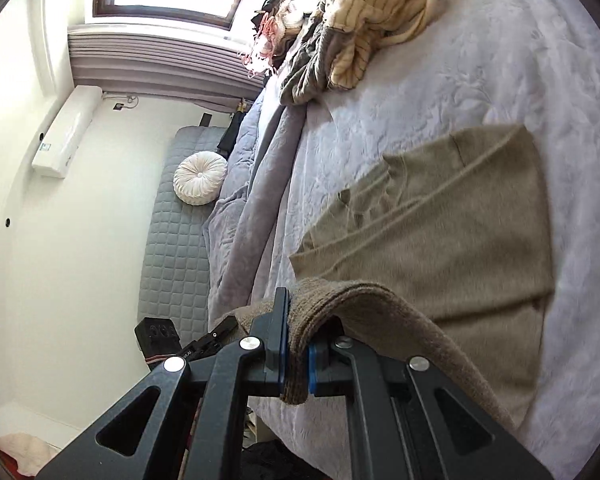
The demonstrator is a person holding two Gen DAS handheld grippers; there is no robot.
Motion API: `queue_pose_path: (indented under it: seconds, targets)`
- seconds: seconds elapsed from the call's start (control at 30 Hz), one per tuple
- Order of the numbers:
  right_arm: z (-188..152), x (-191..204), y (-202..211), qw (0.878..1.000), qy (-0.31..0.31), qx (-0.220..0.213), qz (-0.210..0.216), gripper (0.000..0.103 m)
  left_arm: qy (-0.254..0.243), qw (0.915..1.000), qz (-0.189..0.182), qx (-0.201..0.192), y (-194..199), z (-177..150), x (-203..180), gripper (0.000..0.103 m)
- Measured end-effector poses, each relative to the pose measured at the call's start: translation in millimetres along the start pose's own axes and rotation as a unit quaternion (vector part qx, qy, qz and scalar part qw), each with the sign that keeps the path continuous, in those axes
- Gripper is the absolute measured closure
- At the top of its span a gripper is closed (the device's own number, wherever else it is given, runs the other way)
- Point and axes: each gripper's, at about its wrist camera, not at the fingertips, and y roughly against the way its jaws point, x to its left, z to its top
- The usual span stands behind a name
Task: Fold small clothes
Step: 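Fold the hem over toward the collar and open both grippers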
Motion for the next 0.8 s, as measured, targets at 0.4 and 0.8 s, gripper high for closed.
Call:
queue_pose_path:
  seconds: [0.4,0.8]
  targets:
    - [83.5,-104.8,-108.2,0.997,-0.041,0.047,-0.046,0.095,0.013,0.9951,0.089,0.041,-134.2,18.9,53.3,0.093]
    - [101.8,-106.1,-95.0,0.998,-0.050,0.011,-0.044,0.046,-0.061,0.9817,0.180,0.003,-98.4,30.7,26.2,0.010]
